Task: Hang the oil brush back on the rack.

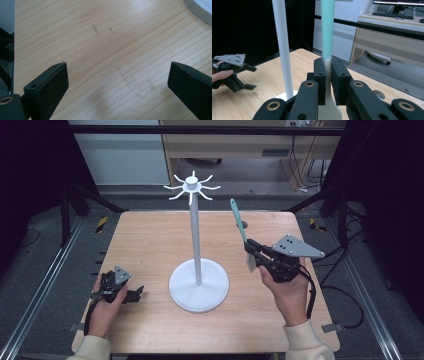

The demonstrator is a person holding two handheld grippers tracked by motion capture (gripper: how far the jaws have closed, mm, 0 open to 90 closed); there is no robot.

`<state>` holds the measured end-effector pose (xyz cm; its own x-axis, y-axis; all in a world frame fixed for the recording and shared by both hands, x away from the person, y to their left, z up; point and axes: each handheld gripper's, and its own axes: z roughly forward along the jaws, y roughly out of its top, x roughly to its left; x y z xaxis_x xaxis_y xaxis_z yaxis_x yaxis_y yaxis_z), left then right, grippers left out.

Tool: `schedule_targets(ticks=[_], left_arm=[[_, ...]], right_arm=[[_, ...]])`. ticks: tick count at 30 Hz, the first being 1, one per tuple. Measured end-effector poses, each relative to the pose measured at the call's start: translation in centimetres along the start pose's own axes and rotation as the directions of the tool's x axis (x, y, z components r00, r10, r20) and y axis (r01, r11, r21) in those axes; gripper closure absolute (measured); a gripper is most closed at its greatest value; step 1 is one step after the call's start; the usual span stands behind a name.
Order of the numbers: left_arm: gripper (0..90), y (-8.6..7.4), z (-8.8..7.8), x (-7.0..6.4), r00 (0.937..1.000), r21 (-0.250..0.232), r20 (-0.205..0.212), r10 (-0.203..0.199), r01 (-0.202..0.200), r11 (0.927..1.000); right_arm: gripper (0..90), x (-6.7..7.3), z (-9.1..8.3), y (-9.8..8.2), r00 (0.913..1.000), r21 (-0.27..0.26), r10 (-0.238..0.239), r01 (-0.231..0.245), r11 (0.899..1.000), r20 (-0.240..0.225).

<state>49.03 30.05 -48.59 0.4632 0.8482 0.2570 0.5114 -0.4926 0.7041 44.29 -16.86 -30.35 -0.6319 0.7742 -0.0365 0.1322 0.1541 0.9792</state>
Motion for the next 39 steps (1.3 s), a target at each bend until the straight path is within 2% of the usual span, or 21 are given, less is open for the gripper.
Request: schedule_targets(ticks=[20,30,39], left_arm=[[2.8,0.0,0.0,0.0,1.0000,0.000,-0.001,0.001,-0.001,1.0000],[2.8,0.0,0.0,0.0,1.0000,-0.001,0.000,0.002,-0.002,1.0000],[2.8,0.0,0.0,0.0,1.0000,-0.001,0.001,0.002,-0.002,1.0000]], right_arm=[[83.0,0.9,-1.1,1.1,0.9997,-0.047,-0.014,0.013,0.999,-0.021],[83.0,2.3,-1.6,2.4,0.9975,-0.083,-0.039,0.034,0.996,-0.059],[83.0,3.2,-1.6,3.2,0.9953,-0.102,-0.062,0.054,0.993,-0.075]])
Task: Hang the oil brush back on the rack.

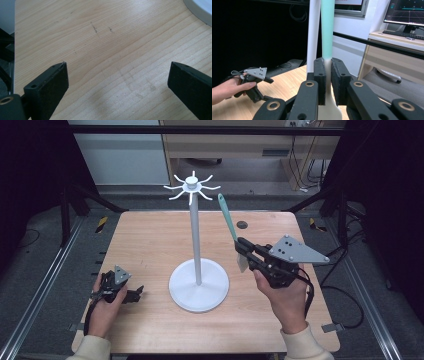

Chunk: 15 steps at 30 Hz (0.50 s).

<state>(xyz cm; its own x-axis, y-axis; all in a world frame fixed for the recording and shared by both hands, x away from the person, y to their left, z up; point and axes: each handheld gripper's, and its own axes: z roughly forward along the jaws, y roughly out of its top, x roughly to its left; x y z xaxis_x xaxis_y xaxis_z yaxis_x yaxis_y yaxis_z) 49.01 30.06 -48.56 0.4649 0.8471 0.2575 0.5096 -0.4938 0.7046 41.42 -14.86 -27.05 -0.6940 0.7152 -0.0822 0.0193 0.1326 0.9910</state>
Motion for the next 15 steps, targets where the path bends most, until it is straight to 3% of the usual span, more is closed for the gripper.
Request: schedule_targets(ticks=[15], left_arm=[[2.8,0.01,0.04,-0.06,1.0000,0.003,0.003,0.001,-0.001,1.0000]], right_arm=[[83.0,0.39,0.22,0.14,0.9999,0.008,-0.005,0.005,1.000,-0.013]])
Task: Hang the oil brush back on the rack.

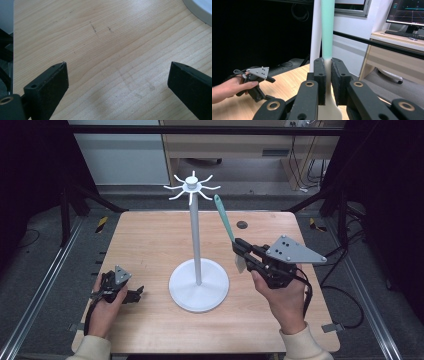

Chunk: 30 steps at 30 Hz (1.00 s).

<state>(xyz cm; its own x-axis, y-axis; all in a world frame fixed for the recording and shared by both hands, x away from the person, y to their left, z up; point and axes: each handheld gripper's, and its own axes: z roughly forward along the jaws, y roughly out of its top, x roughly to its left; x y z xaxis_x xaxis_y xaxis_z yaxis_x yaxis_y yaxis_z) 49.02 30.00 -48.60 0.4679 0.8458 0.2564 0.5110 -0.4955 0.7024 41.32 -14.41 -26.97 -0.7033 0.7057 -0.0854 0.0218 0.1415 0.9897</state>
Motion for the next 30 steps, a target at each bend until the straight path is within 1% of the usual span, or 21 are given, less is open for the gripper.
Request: schedule_targets(ticks=[18,25,30], left_arm=[[2.8,0.0,0.0,0.0,1.0000,-0.001,0.001,0.000,0.000,1.0000],[2.8,0.0,0.0,0.1,1.0000,0.000,0.000,0.002,-0.002,1.0000],[2.9,0.0,0.0,0.1,1.0000,0.000,0.000,0.002,-0.002,1.0000]], right_arm=[[82.9,0.2,0.7,0.1,0.9999,0.017,-0.004,0.004,1.000,-0.011],[82.9,0.3,1.4,0.1,0.9999,0.028,-0.003,0.003,1.000,-0.016],[82.9,0.3,2.2,0.1,0.9997,0.040,0.006,-0.005,0.999,-0.023]])
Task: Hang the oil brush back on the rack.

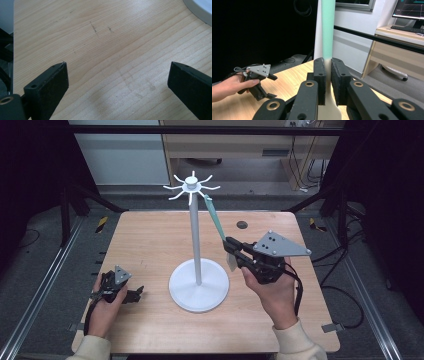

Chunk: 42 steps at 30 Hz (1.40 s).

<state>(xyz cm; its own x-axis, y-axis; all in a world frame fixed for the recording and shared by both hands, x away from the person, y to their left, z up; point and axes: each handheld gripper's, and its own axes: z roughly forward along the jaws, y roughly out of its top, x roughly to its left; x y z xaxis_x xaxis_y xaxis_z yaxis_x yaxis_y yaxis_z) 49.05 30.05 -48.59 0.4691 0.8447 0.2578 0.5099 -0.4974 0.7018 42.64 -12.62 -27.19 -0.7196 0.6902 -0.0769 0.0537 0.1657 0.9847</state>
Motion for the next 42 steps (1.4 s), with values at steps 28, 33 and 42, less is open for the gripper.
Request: schedule_targets(ticks=[28,33,42], left_arm=[[2.9,0.0,0.0,-0.1,1.0000,0.003,0.002,0.001,-0.001,1.0000],[2.8,0.0,0.0,0.0,1.0000,0.004,0.001,0.003,-0.003,1.0000],[2.8,0.0,0.1,-0.1,1.0000,0.006,0.001,0.004,-0.004,1.0000]], right_arm=[[80.8,0.0,0.2,0.3,0.9999,0.021,-0.013,0.013,1.000,-0.002],[81.0,-0.5,-0.3,0.0,0.9994,0.047,-0.020,0.018,0.999,0.029],[77.3,-1.5,-1.0,-0.8,0.9956,0.093,-0.020,0.011,0.996,0.091]])
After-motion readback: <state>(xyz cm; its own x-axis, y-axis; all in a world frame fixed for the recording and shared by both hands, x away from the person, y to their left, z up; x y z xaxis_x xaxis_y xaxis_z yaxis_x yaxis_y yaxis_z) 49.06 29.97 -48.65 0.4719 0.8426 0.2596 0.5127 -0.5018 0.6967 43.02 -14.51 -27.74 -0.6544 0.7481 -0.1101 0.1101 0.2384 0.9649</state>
